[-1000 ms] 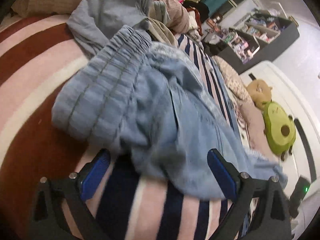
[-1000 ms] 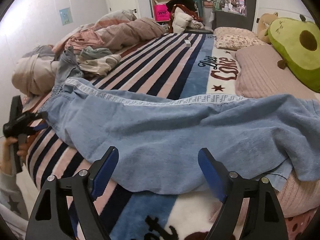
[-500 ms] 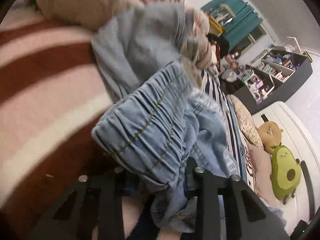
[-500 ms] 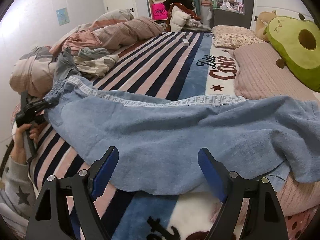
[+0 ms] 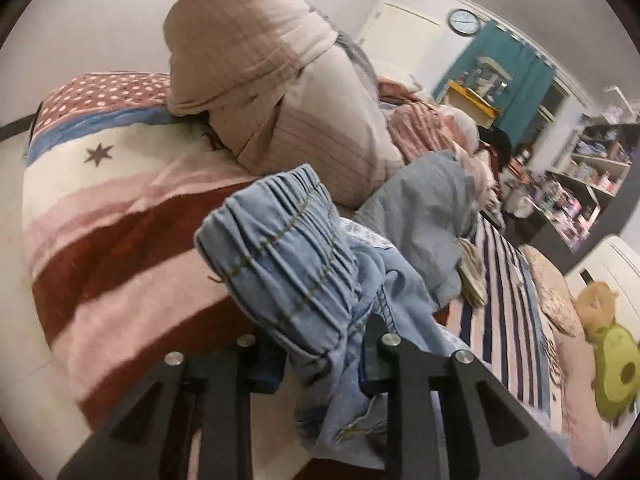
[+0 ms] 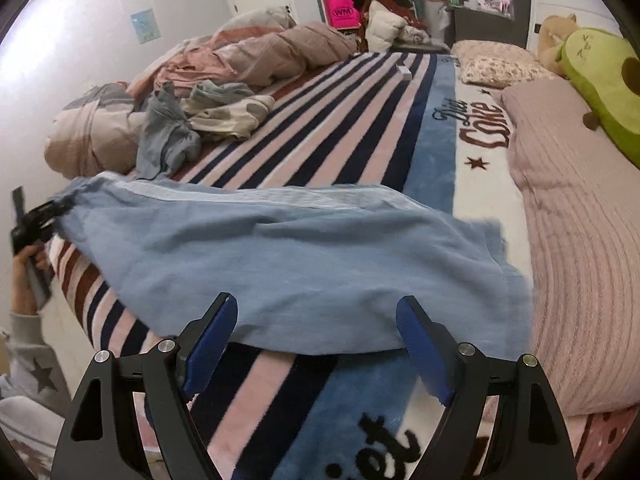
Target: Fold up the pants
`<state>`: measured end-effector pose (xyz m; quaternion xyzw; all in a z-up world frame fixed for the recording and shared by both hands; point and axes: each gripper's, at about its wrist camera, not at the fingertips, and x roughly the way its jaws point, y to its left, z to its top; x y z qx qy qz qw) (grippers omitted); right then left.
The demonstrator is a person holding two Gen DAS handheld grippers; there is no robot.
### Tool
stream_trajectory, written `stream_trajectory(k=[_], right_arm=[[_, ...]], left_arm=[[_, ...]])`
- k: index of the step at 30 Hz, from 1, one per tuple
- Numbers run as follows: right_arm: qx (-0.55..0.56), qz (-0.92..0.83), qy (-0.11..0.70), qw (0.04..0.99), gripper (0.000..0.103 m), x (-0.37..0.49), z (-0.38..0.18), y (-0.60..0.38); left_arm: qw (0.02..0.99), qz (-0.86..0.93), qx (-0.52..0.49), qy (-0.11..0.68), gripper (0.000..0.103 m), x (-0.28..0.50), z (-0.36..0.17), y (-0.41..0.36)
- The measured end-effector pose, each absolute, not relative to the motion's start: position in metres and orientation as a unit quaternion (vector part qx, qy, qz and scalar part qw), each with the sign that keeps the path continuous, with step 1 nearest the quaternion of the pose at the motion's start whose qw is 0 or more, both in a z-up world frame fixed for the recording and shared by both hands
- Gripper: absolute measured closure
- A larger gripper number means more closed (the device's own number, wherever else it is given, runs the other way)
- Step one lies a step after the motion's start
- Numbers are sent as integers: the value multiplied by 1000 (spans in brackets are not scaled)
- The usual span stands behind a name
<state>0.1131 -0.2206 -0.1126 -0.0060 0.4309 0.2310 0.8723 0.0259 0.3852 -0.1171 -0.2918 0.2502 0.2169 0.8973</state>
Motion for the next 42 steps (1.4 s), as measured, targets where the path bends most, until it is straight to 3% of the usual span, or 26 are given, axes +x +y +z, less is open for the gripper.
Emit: stream_trajectory(k=[7, 17, 21, 27, 32, 35, 37, 38, 42], right_arm=[[1, 222, 420, 880, 24, 106, -104, -227], [20, 229, 400, 887, 24, 101, -96, -248], [21, 236, 392, 889, 24, 97, -96, -252], [35, 244, 390, 887, 24, 92, -99, -258], [38, 248, 398, 882, 24, 89, -104, -257], [33, 256, 401, 879, 24, 89, -106, -253], [34, 265, 400, 876, 24, 89, -105, -247], [34, 268, 396, 878, 24, 90, -104, -244], [38, 289, 389, 874, 24, 95, -100, -224]], left_arm=[[928, 188, -215, 238, 81, 40, -77, 340], [962, 48, -110, 246, 81, 81, -31, 207], [958, -18, -69, 277, 81, 99, -43, 142], [922, -89, -21, 375, 81, 121, -102, 61], [910, -100, 4, 403, 81, 118, -123, 41], [904, -111, 9, 412, 70, 111, -122, 44], [897, -160, -19, 411, 15, 100, -117, 51], [895, -201, -50, 394, 11, 89, -110, 54], [905, -212, -56, 365, 11, 64, -89, 68]])
